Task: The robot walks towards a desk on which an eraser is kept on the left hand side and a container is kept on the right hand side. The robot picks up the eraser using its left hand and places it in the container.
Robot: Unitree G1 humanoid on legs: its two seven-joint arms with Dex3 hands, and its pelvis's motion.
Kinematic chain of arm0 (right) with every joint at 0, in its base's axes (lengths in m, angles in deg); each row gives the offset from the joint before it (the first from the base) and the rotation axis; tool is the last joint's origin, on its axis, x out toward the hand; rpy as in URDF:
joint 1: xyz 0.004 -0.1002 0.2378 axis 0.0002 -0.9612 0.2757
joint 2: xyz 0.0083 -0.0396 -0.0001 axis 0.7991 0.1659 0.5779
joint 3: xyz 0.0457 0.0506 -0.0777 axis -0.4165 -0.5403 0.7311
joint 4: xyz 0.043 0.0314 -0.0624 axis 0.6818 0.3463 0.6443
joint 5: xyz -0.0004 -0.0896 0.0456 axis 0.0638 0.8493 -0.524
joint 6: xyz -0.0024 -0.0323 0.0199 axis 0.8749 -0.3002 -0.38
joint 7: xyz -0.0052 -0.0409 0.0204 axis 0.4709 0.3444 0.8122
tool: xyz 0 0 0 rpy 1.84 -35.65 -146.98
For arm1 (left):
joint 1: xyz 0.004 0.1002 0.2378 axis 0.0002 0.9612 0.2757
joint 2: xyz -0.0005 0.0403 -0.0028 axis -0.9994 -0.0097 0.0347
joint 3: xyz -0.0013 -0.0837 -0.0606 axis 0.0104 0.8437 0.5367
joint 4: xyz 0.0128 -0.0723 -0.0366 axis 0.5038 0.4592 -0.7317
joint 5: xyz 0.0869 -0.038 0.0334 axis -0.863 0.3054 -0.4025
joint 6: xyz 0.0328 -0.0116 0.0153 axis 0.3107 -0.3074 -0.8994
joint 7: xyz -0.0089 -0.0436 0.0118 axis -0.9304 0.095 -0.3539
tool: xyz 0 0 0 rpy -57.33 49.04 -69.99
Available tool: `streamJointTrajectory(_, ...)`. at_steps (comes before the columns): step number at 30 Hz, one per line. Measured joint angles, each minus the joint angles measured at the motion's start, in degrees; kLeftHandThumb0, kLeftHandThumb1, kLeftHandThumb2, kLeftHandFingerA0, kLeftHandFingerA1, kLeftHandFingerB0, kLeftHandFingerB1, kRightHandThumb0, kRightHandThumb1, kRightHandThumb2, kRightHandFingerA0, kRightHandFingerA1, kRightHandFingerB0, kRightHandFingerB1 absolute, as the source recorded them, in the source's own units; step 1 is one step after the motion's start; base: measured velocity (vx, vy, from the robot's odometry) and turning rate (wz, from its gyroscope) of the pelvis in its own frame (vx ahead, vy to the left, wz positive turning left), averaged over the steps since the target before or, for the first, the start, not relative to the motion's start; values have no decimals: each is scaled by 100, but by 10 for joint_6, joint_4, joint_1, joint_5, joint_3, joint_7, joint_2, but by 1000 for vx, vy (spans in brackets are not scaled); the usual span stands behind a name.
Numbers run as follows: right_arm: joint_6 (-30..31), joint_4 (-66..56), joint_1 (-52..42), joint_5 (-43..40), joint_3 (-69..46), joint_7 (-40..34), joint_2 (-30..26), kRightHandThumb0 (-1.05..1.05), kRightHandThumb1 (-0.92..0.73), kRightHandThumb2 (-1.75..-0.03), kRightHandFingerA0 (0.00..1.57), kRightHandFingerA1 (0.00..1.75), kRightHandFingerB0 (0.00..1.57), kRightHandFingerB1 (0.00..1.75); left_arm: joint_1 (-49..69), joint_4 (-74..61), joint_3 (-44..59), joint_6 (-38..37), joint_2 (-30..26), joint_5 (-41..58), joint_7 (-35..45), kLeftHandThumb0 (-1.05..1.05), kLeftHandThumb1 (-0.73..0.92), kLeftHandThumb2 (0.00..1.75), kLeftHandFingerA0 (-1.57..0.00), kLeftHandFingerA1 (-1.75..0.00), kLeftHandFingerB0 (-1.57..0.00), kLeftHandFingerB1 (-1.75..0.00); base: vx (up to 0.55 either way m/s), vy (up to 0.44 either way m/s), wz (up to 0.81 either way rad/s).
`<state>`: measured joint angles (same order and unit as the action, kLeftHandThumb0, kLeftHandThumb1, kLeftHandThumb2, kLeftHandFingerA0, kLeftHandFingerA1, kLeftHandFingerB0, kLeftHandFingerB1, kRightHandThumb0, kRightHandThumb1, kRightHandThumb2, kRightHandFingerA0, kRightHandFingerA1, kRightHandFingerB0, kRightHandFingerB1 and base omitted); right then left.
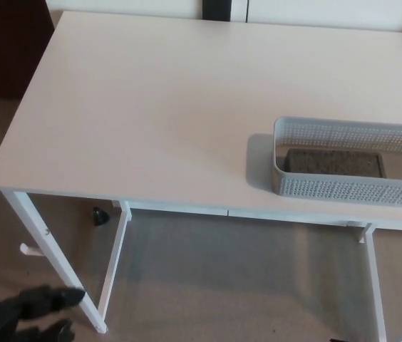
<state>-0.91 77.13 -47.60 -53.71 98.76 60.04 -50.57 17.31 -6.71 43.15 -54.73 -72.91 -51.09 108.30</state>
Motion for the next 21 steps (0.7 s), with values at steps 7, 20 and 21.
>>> streamJointTrajectory(7,-7,32,-7,-1,-16,-10,0,-54,-57,-106,19,67,12,58,25,102,-2,-37,4,16,24,-79,65,102,-3,-34,-5,-30,0,0,0)
streamJointTrajectory(20,-17,54,-9,-1,-25,-19,2,-53,-75,-76,16,74,16,58,20,286,-33,-113,-6,-11,-53,-79,82,65,-18,-34,-16,-28,0,0,0)
streamJointTrajectory(21,-18,54,-10,-1,-25,-19,2,-53,-75,-76,16,74,16,58,20,293,-34,-118,-6,-12,-57,-79,82,65,-18,-34,-16,-28,0,0,0)
